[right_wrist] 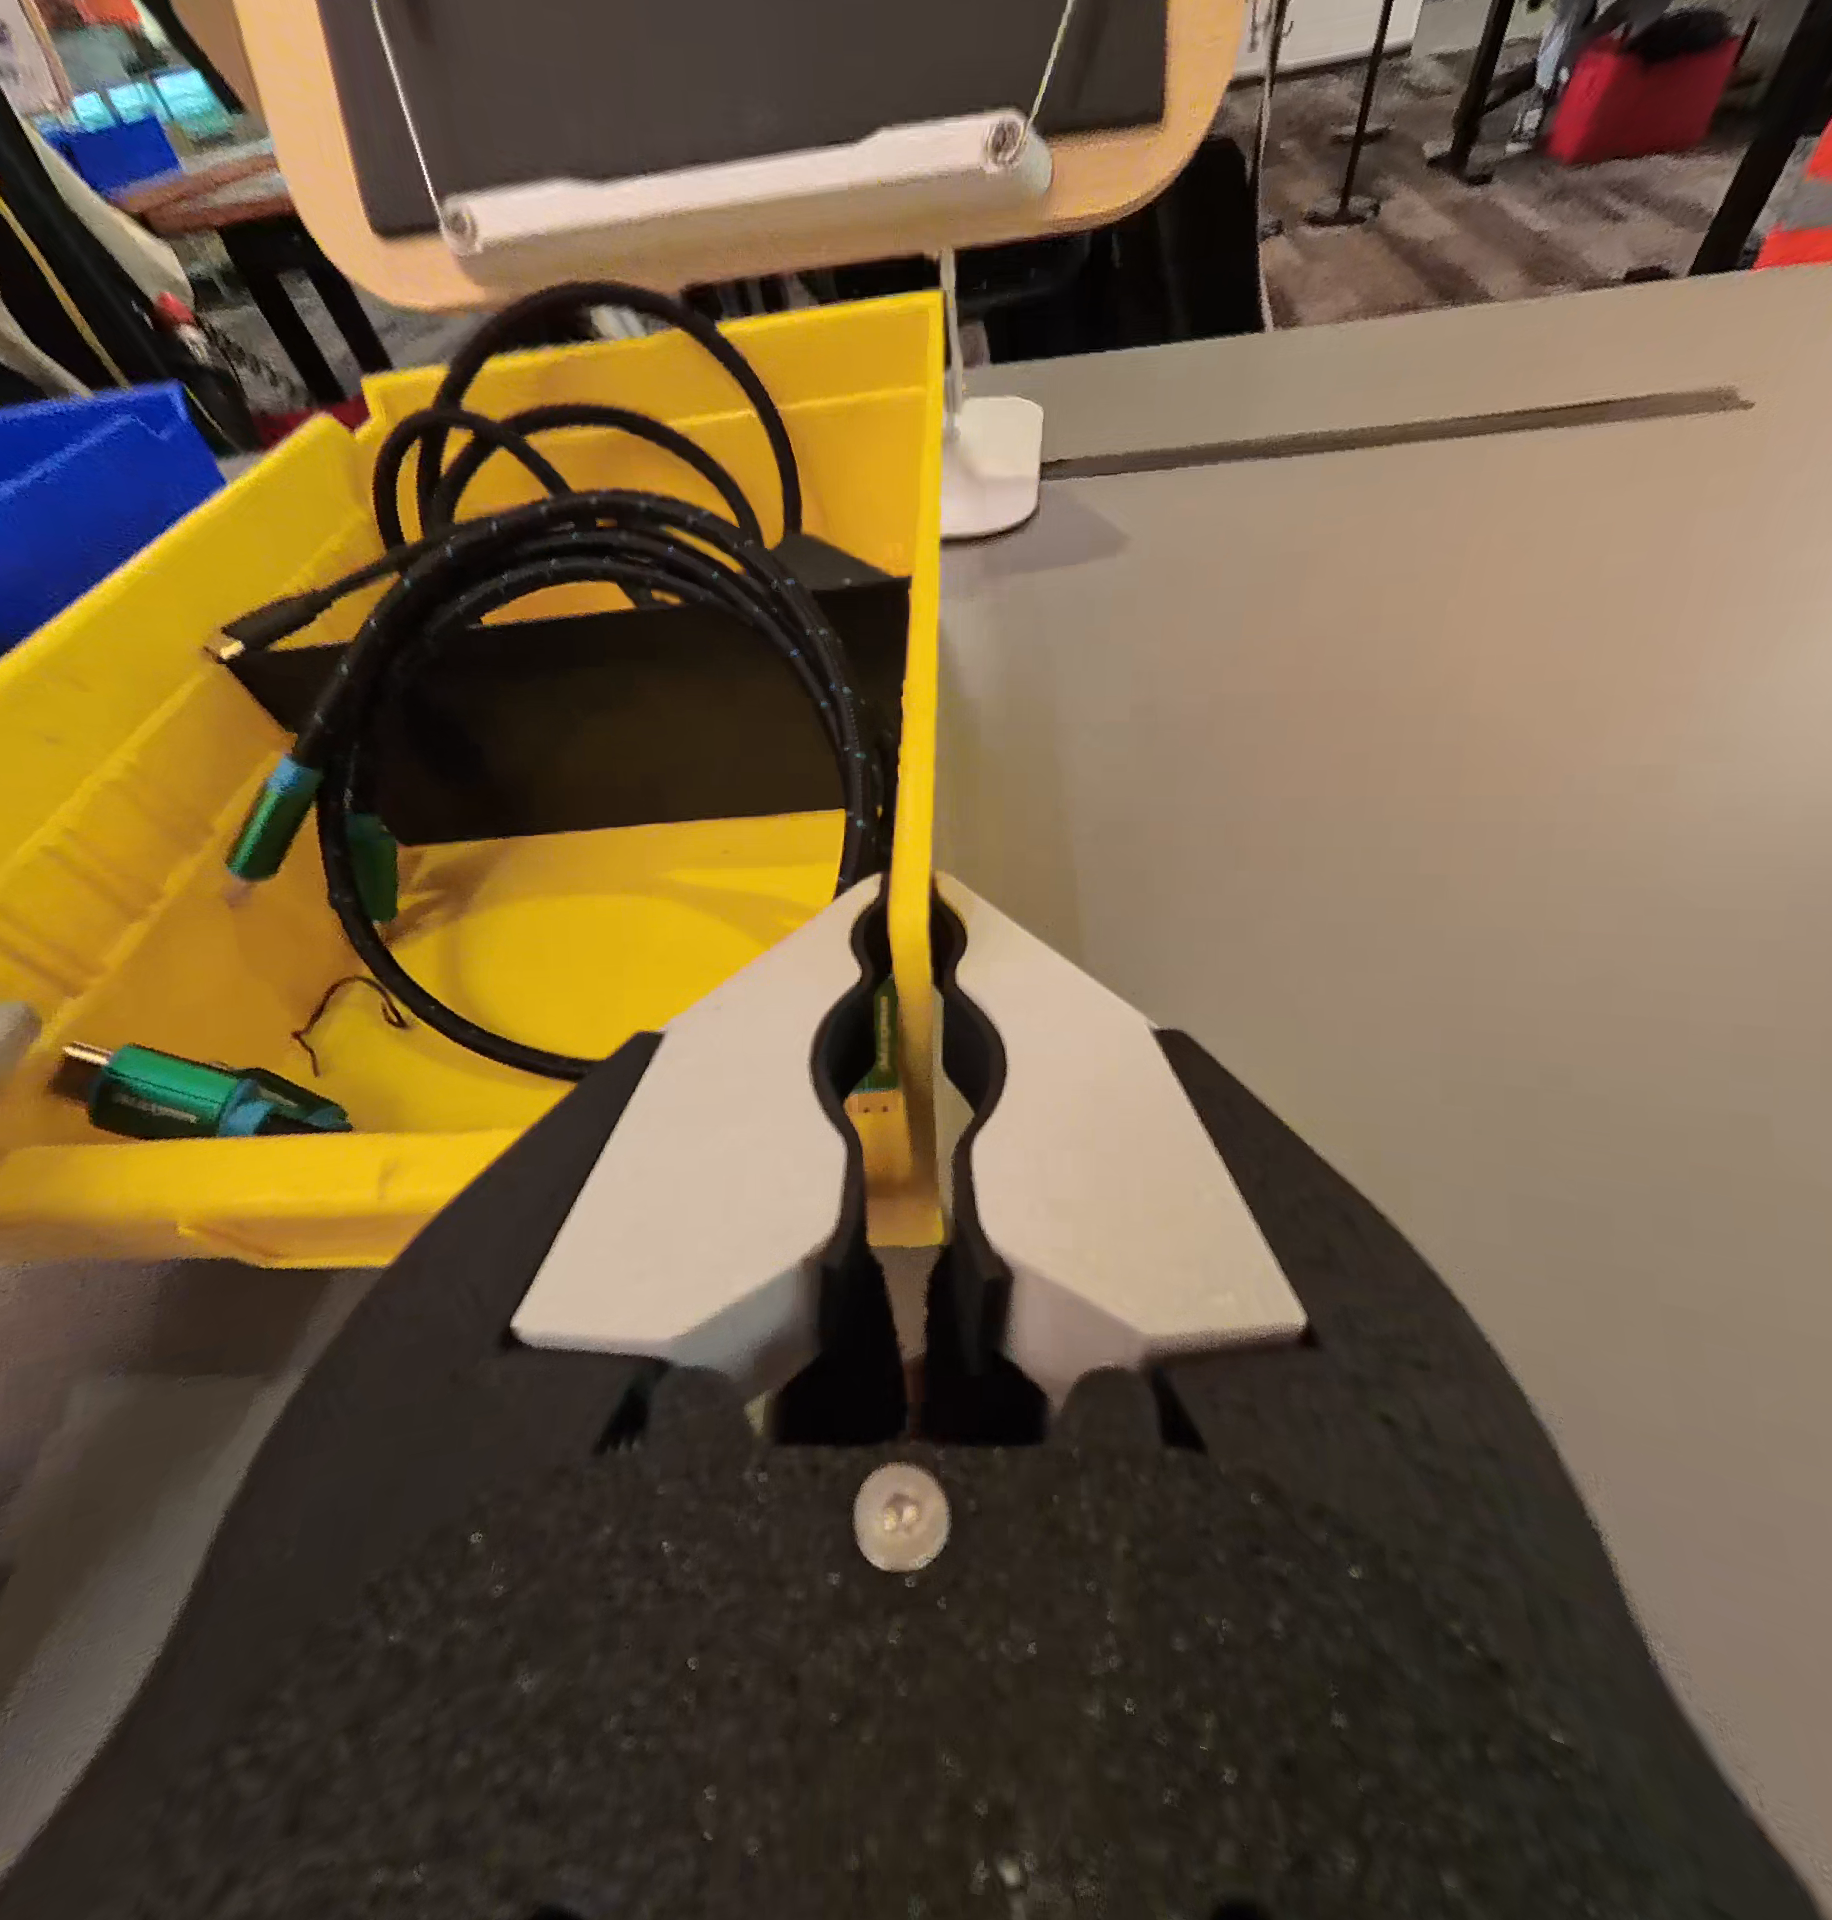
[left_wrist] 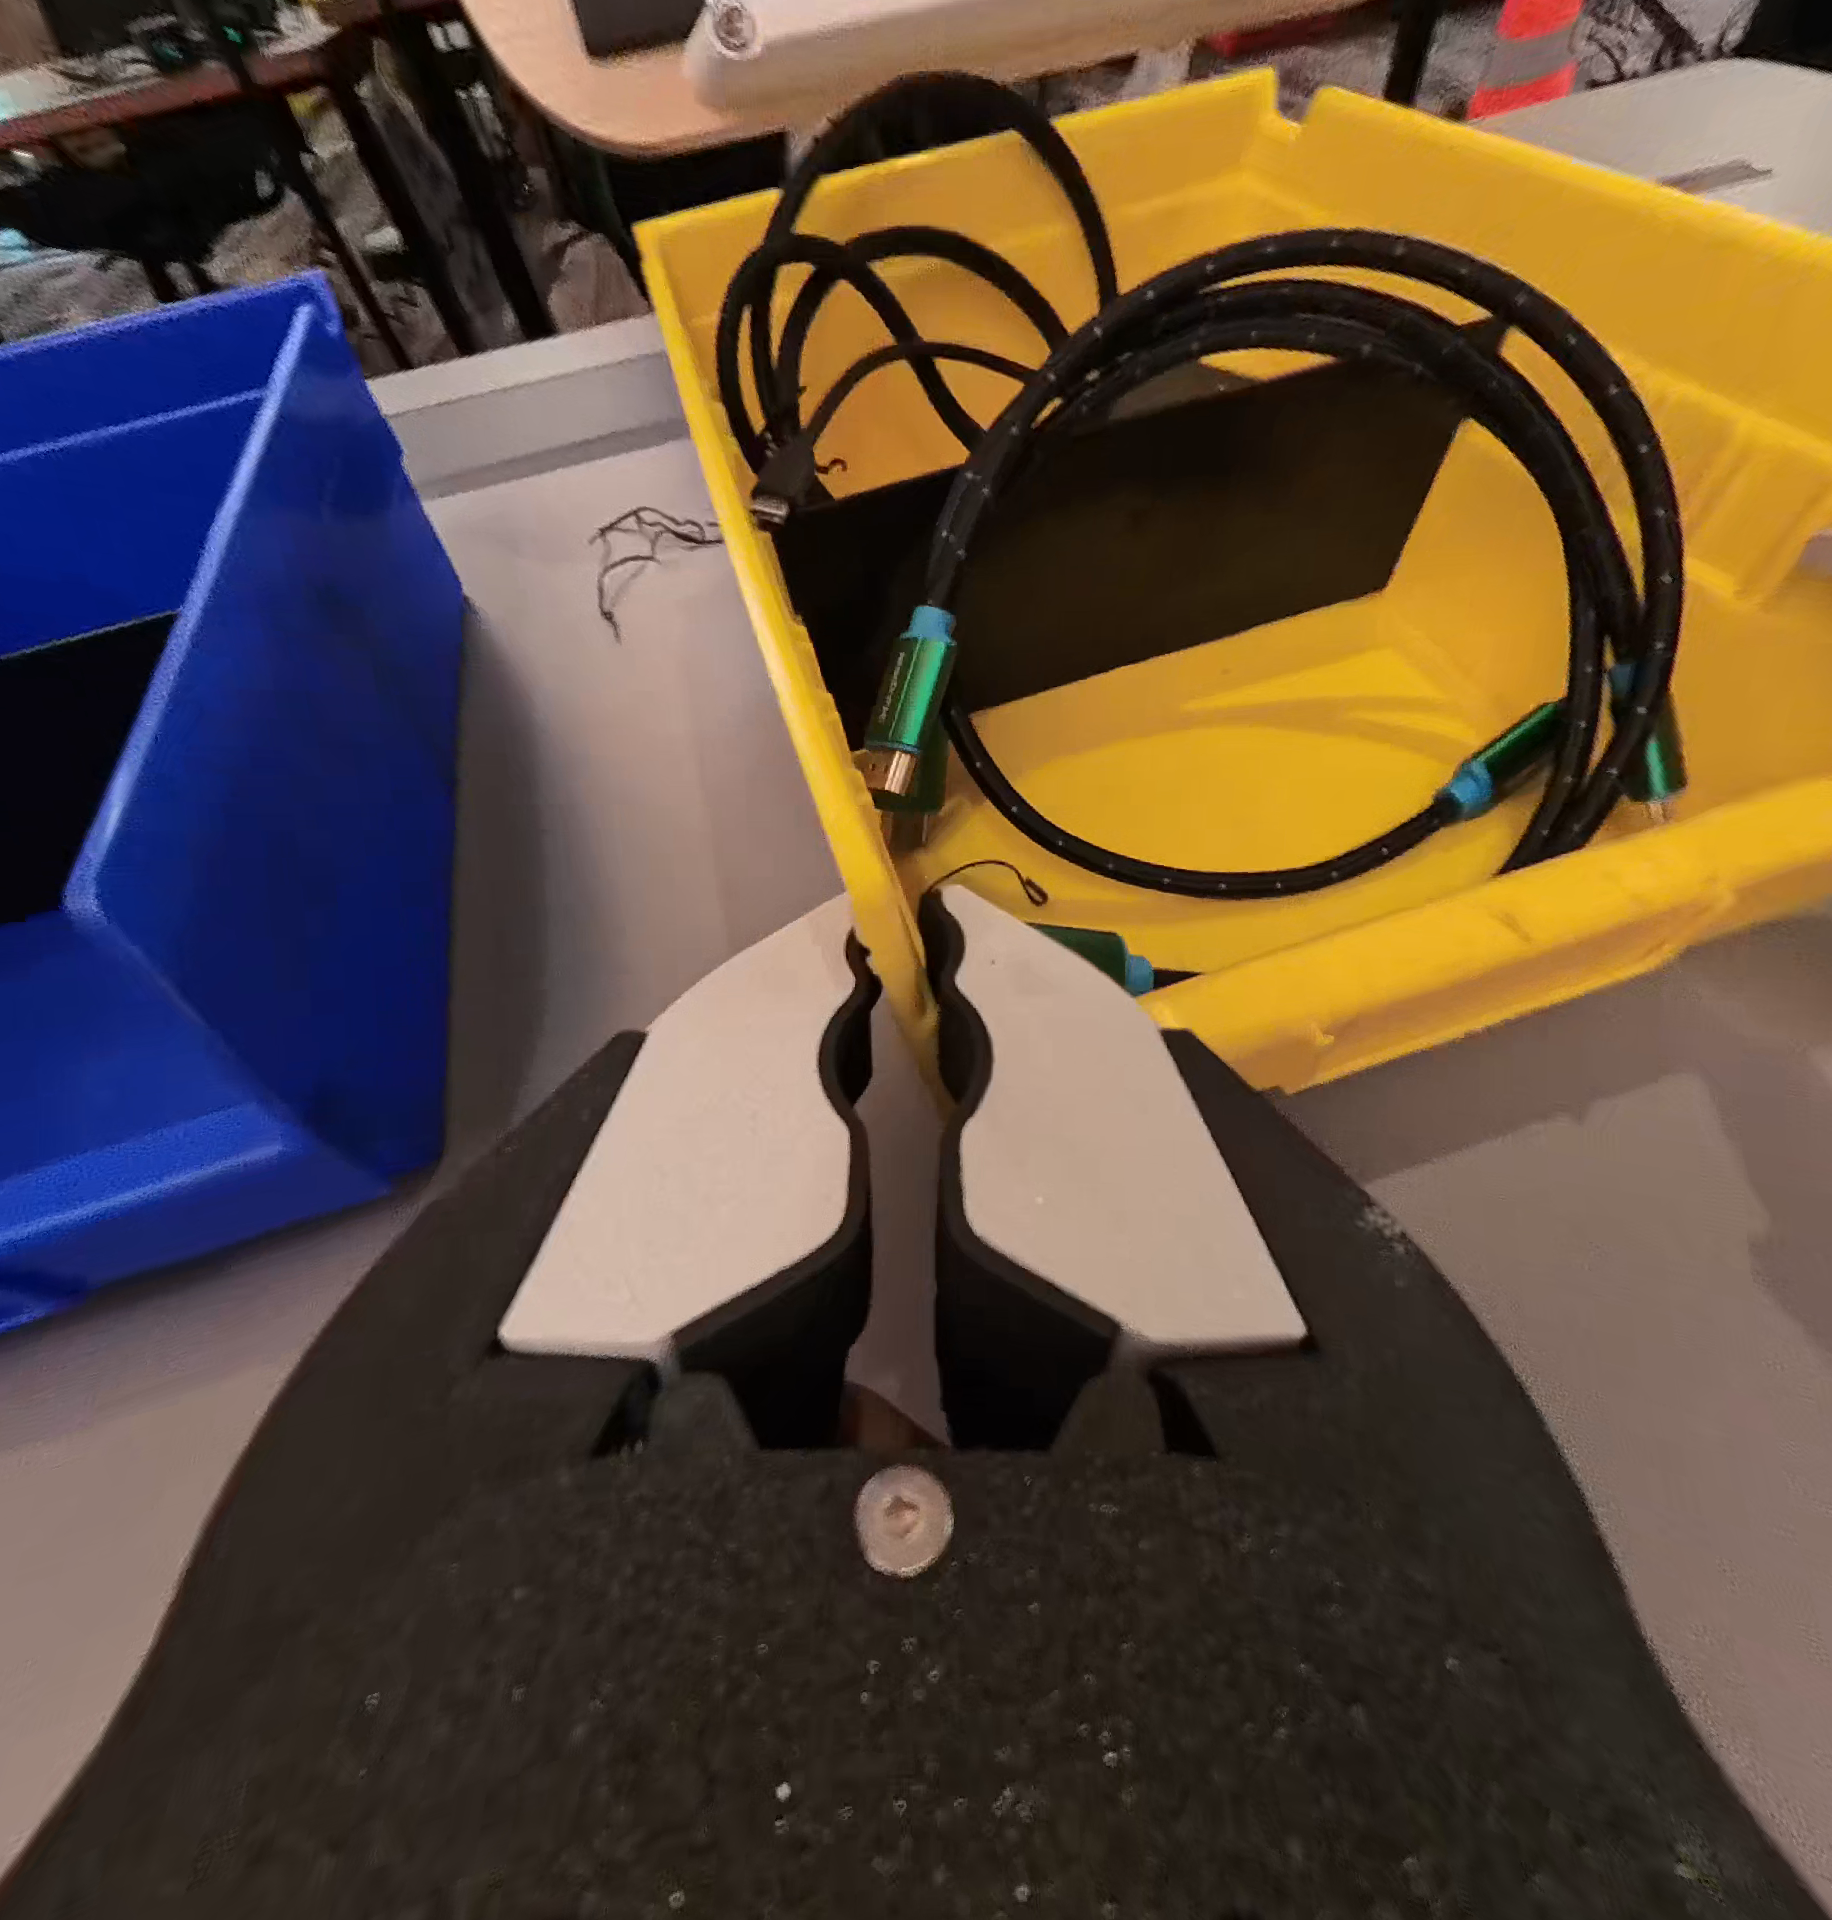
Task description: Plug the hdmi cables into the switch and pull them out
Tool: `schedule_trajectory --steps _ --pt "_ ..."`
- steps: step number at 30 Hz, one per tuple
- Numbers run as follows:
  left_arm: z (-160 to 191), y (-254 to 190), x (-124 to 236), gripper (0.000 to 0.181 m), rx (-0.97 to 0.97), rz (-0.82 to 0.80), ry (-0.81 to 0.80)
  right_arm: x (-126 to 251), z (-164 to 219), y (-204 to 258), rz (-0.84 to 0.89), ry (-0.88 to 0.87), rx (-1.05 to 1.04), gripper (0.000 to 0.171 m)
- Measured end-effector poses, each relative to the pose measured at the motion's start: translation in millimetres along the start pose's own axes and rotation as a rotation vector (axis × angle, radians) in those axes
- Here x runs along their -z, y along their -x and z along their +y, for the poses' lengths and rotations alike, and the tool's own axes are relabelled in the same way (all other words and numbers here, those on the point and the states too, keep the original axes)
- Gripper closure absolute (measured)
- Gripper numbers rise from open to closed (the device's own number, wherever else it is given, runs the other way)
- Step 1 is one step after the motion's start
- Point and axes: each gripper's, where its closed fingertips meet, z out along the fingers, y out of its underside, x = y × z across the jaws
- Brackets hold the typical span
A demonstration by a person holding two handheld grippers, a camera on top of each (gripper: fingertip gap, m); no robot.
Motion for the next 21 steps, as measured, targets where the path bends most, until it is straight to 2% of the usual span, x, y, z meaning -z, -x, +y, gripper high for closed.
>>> schedule_trajectory --steps 2,3,5,8,10,13,17,21 --pt "0.0 -4.8 2.8 0.169 0.009 0.061 0.043 -2.7 -0.9 0.7 -0.016 -0.006 0.006 0.165" --pt "-2.7 -9.5 7.4 0.16 0.032 0.114 0.044 -2.7 -0.9 2.5 -0.037 -0.001 0.009 0.161" --pt "-12.5 -10.8 24.2 0.155 0.064 0.189 0.002 -0.5 -0.5 9.9 -0.12 0.005 0.015 0.147" --pt "-23.5 11.5 65.1 0.153 0.123 0.237 -0.115 8.5 2.0 10.8 -0.213 0.009 0.061 0.144" --pt "-12.8 48.4 90.4 0.153 0.176 0.19 -0.151 16.9 1.7 7.2 -0.264 -0.007 0.08 0.143" --pt "21.9 131.8 117.4 0.152 0.257 0.055 -0.103 30.3 -2.8 -3.2 -0.304 -0.039 0.092 0.143" --pt "58.2 246.8 131.4 0.144 0.366 -0.077 -0.049 42.0 -6.8 -18.1 -0.306 -0.066 0.07 0.14" --pt "58.3 284.9 116.8 0.145 0.394 -0.046 -0.07 51.5 -1.2 -29.8 -0.268 -0.064 0.1 0.139"
